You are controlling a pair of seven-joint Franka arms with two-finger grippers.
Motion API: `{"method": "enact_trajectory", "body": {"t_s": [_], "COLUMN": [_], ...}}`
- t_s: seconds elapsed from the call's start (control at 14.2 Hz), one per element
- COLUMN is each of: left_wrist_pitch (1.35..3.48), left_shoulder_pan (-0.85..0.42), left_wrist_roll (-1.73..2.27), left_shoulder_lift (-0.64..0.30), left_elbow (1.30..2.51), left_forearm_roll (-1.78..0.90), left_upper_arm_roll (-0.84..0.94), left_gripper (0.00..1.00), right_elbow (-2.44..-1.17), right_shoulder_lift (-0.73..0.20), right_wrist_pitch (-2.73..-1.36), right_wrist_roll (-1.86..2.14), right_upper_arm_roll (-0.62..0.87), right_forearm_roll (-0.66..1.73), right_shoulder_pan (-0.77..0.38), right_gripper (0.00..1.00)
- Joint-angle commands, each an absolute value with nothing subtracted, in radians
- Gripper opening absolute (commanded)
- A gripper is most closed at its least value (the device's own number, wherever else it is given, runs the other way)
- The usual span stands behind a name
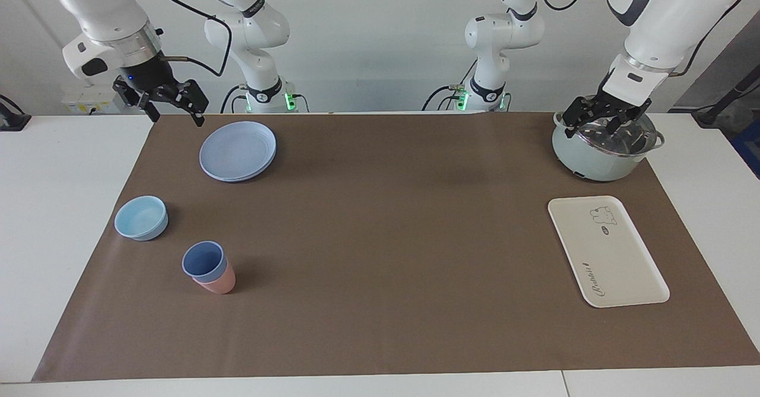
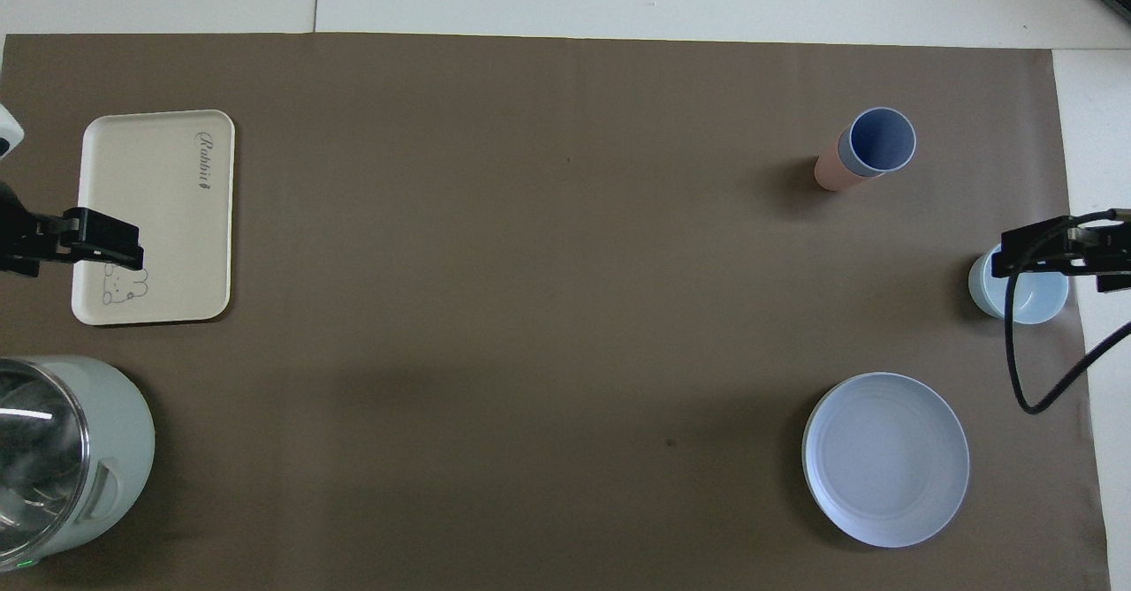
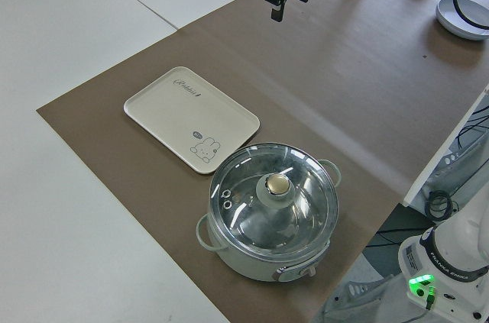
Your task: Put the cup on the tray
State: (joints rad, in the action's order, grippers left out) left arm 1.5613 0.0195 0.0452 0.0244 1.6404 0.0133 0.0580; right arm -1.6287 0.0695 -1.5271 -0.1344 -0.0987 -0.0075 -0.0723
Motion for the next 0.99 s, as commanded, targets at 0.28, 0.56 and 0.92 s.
{"method": "enact_trajectory", "body": {"t_s": [0.28,0.56,0.92], "left_wrist_pitch": [1.575,1.578,1.578], "left_shoulder_pan": [0.025,0.023,0.023], "left_wrist_roll": [0.032,0.032,0.032], "left_shoulder_lift": [0.049,0.049,0.049], "left_elbow": [1.669,1.669,1.669], "left_forearm_roll": [0.015,0.015,0.015], "left_upper_arm_roll": [0.06,0.06,0.06], "left_gripper": [1.0,1.0,1.0], "right_elbow": [-1.64,-1.664,-1.692], "right_shoulder_lift": [0.086,0.097,0.1], "right_wrist_pitch": [-1.519,-1.528,-1.617], "right_wrist_roll": [-0.146,-0.132,-0.002], "right_upper_arm_roll": [-0.092,-0.092,-0.094], "right_forearm_roll": [0.003,0.008,0.012], "right_shoulder_pan": [-0.071,-0.066,-0.045], "right_gripper": [1.0,1.0,1.0]}}
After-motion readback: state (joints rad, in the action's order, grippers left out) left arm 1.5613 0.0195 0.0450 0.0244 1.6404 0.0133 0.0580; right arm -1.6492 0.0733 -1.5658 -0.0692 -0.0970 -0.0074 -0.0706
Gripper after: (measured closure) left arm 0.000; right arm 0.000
